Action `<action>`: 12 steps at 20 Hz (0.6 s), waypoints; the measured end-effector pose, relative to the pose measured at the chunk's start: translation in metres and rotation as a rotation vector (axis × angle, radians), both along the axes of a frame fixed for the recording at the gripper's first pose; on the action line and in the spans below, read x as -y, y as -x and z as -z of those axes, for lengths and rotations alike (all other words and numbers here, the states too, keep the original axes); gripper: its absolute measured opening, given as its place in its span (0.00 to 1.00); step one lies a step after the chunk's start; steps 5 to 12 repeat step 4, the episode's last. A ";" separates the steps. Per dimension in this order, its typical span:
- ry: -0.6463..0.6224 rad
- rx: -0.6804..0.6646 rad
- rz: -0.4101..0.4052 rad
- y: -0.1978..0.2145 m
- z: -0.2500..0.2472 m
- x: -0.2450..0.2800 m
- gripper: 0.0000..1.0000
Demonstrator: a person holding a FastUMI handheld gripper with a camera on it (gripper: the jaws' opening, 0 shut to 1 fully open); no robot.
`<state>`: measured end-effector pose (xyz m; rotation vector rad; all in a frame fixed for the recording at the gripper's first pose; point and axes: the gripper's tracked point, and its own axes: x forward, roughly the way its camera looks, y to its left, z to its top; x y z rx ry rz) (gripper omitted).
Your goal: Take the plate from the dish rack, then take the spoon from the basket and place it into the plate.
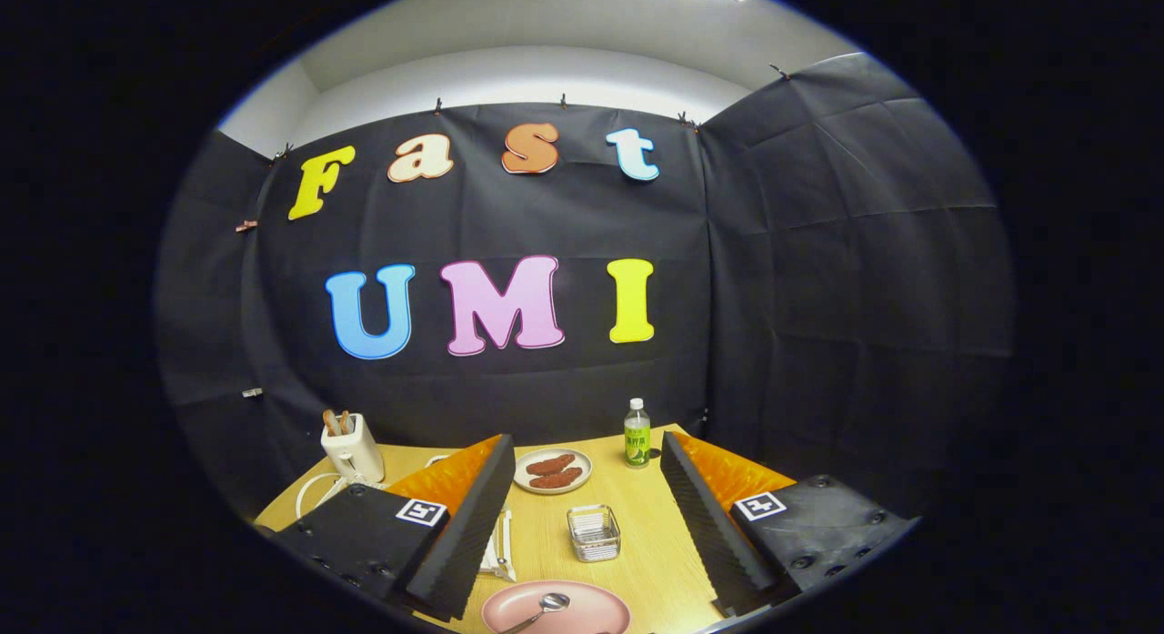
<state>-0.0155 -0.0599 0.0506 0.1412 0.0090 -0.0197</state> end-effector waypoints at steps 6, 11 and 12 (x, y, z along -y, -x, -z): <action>-0.006 0.025 -0.003 -0.006 -0.008 -0.006 0.99; -0.006 0.025 -0.003 -0.006 -0.008 -0.006 0.99; -0.006 0.025 -0.003 -0.006 -0.008 -0.006 0.99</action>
